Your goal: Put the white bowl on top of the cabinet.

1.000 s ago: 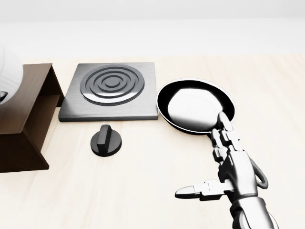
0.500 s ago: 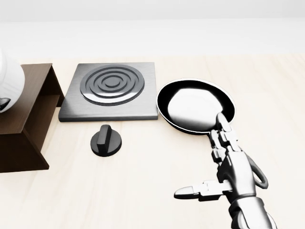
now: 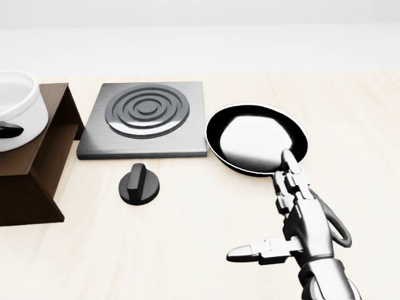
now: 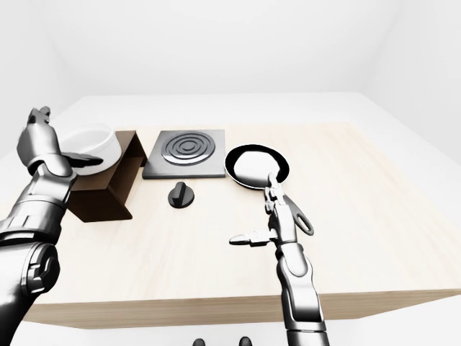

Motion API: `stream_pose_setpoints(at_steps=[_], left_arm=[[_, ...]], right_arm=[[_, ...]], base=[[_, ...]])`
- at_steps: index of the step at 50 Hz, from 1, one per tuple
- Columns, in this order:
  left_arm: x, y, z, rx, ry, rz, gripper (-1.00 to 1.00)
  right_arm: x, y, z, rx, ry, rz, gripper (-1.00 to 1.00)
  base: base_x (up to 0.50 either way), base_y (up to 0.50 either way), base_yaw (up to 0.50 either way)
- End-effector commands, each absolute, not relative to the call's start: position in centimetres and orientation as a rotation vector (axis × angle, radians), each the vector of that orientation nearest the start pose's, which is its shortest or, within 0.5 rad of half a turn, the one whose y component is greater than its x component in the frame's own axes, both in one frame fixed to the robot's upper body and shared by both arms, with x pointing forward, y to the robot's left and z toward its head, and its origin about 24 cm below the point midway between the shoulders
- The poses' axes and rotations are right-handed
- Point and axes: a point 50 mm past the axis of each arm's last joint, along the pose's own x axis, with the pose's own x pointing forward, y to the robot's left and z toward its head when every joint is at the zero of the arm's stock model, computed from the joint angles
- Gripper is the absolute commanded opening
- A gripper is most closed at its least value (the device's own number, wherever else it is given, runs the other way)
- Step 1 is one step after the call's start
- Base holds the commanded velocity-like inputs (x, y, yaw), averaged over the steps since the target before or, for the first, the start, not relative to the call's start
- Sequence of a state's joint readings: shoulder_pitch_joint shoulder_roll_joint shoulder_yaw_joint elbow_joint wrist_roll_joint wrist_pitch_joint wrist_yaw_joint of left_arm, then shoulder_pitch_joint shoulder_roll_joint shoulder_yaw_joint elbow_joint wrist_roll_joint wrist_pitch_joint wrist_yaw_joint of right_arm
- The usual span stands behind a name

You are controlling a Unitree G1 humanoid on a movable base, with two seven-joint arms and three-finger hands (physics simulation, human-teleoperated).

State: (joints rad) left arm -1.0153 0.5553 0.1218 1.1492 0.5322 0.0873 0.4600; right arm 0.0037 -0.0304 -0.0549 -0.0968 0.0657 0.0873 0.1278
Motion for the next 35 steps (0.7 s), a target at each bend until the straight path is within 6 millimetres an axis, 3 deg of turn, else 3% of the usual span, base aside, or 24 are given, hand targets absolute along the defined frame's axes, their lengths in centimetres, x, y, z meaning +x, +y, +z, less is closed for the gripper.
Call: stream_pose_setpoints(at_steps=[1,35], left_arm=[[38.06,31.34,18.25,0.878,0.030,0.781,1.00],[37.87,31.00,18.72,0.891,-0.024,0.746,1.00]], right_arm=[[25.32,-16.07,5.45,0.033,-0.006,0.081,1.00],[25.24,-15.94,5.37,0.028,-0.002,0.084,1.00]], base=[[0.00,0.00,0.00],[0.00,0.00,0.00]])
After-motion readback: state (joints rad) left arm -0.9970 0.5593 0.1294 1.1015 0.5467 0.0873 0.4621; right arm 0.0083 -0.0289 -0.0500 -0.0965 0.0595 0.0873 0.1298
